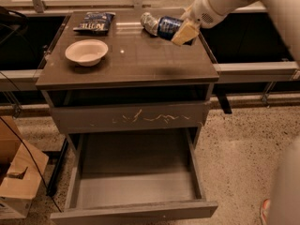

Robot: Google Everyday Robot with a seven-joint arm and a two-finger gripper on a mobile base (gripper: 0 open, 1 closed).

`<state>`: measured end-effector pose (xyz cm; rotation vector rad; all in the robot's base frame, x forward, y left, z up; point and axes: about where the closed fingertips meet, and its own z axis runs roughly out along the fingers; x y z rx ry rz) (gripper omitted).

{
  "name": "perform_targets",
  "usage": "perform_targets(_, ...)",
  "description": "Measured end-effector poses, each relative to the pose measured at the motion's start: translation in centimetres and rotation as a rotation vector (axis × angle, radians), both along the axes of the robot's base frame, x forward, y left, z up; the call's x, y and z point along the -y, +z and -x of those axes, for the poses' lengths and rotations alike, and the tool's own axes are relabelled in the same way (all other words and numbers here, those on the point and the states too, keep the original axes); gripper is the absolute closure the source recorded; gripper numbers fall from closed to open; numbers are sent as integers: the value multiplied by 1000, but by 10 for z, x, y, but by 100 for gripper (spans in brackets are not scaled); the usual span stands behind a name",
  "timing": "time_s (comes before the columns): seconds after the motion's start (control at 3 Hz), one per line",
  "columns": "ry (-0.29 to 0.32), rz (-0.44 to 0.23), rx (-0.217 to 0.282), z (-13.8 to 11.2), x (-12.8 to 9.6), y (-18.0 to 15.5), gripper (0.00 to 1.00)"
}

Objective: Place pepsi can into middle drawer

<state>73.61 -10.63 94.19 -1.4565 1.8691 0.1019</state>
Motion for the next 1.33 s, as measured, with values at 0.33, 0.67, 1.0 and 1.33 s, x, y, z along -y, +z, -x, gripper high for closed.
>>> perform_targets(0.33,21,13,13,31,-7,19,100)
perform_targets(0.67,31,23,13,34,-10,18,100)
perform_targets(1.0,94,90,21,55,-22,17,100)
perform_targets(1.33,242,123,-7,114,-41,8,100)
